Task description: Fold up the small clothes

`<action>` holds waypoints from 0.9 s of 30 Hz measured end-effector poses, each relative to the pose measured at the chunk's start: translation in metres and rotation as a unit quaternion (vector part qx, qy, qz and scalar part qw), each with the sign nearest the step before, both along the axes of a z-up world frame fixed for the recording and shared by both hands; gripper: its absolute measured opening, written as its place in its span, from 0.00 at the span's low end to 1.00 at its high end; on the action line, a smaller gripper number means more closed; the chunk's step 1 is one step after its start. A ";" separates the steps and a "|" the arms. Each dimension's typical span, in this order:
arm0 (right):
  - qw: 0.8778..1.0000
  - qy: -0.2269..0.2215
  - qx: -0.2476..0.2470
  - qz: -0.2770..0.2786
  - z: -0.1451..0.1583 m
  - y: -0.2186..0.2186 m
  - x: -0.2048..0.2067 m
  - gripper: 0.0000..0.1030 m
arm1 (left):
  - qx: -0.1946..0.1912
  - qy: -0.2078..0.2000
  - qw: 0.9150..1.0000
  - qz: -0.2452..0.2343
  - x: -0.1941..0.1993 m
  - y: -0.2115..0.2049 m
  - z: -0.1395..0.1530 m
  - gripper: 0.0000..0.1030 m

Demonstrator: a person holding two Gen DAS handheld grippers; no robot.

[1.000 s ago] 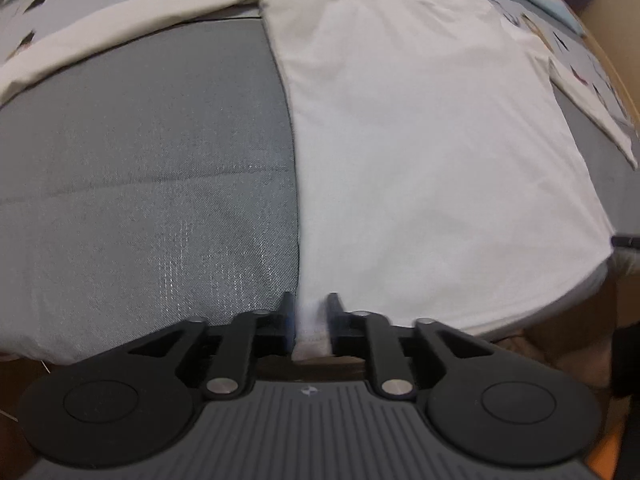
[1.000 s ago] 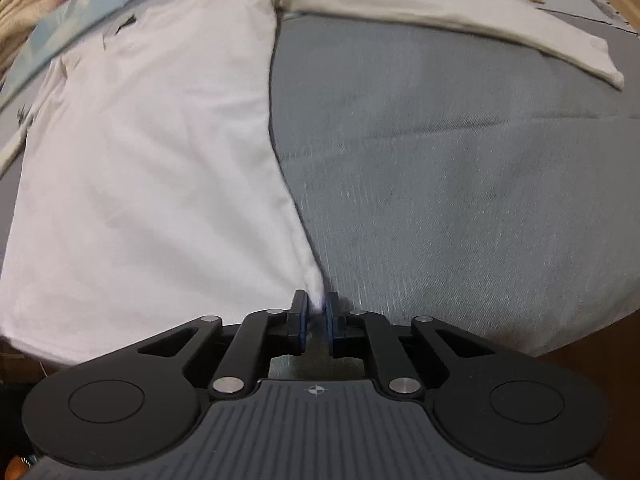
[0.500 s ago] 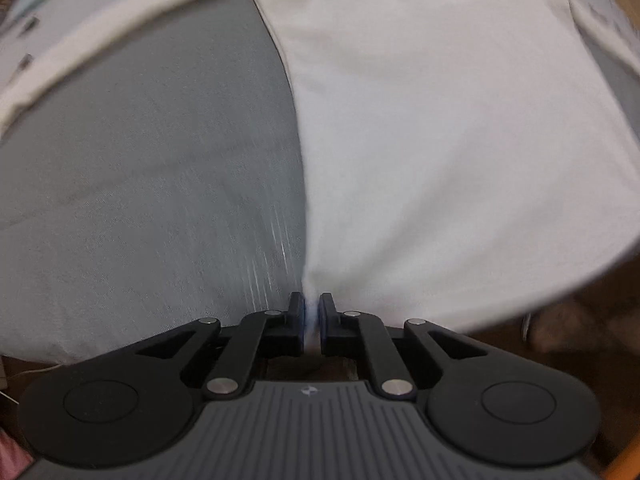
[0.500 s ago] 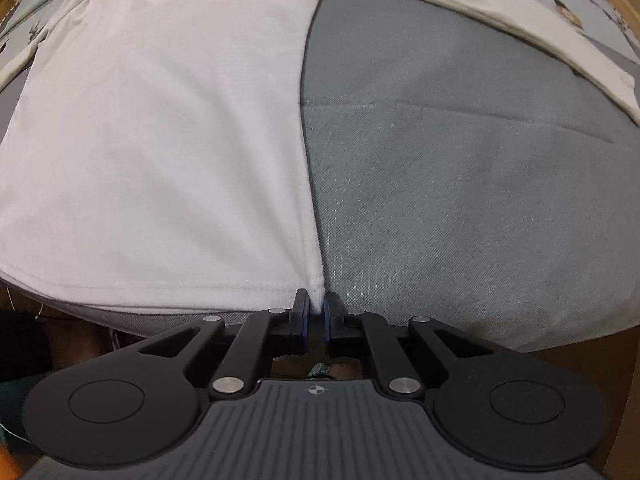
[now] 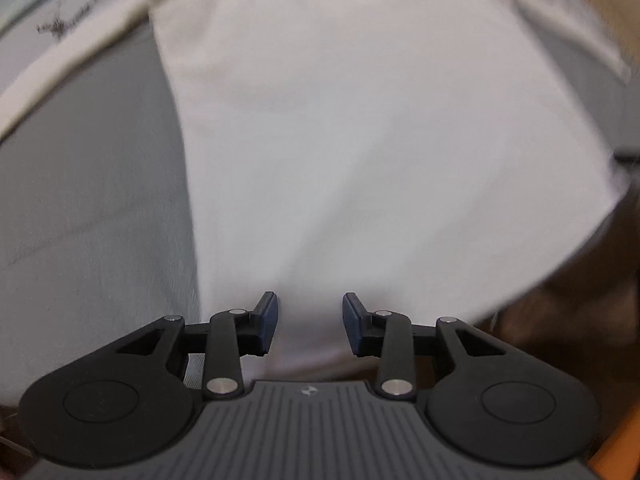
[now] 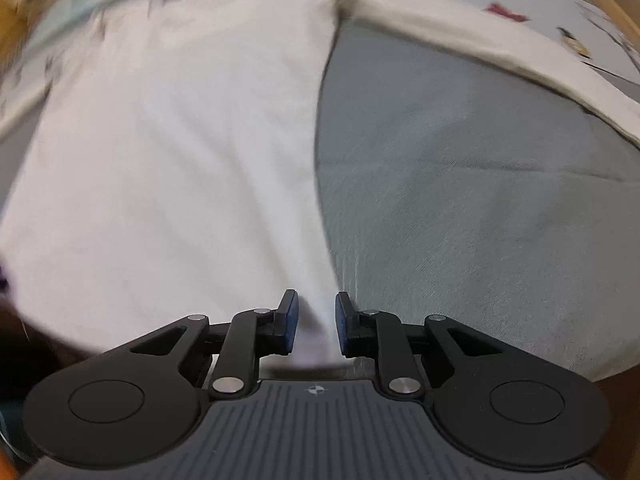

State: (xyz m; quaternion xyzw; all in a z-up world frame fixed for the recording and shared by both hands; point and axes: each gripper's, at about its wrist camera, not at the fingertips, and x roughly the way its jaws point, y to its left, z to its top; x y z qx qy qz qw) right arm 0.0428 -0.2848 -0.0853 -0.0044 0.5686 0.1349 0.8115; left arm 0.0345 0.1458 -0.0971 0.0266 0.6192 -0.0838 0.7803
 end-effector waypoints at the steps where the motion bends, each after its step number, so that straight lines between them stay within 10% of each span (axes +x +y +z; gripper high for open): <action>1: 1.000 -0.005 0.010 -0.004 0.001 -0.002 0.001 0.21 | -0.011 -0.007 1.000 0.001 0.006 -0.002 0.003 0.39; 5: 0.998 0.036 -0.045 0.024 -0.020 0.004 0.007 0.26 | 0.054 0.064 0.996 -0.027 0.022 -0.029 -0.025 0.39; 12: 0.989 -0.066 0.040 -0.128 0.030 -0.048 0.026 0.28 | 0.003 -0.092 0.995 -0.031 0.066 -0.082 0.040 0.47; 16: 0.960 -0.141 0.055 -0.236 0.054 -0.096 0.046 0.28 | 0.061 -0.250 0.965 -0.056 0.071 -0.130 0.095 0.56; 19: 0.939 -0.169 0.063 -0.292 0.062 -0.129 0.064 0.28 | 0.057 -0.322 0.942 -0.071 0.091 -0.156 0.136 0.79; 23: 0.912 -0.181 0.086 -0.357 0.056 -0.164 0.093 0.28 | 0.044 -0.374 0.924 -0.066 0.114 -0.187 0.167 0.80; 26: 0.898 -0.172 0.082 -0.397 0.037 -0.177 0.106 0.28 | 0.031 -0.378 0.924 -0.036 0.121 -0.183 0.130 0.80; 27: 0.895 -0.158 0.086 -0.409 0.029 -0.183 0.111 0.28 | 0.054 -0.333 0.941 -0.032 0.120 -0.183 0.113 0.77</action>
